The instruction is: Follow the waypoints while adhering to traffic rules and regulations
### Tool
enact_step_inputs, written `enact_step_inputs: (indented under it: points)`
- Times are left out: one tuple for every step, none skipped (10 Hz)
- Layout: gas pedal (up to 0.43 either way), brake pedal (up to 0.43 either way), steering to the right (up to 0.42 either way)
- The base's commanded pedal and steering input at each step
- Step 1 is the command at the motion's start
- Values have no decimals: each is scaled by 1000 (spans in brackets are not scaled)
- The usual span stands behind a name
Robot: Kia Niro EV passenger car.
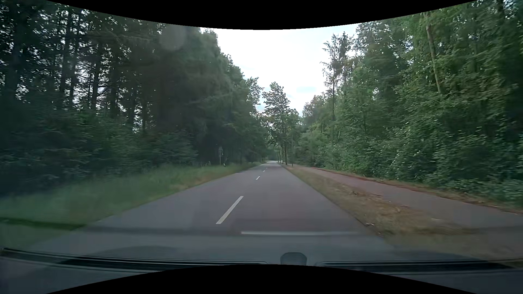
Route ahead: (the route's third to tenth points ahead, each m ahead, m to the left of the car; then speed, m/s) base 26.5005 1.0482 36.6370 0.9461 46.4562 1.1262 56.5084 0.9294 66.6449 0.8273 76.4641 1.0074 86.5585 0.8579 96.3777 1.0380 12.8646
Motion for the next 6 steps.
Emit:
enact_step_inputs:
  points:
    - [157, 0, -2]
    - [157, 0, -1]
    - [157, 0, -1]
    - [157, 0, -1]
    - [157, 0, 0]
    - [157, 0, 1]
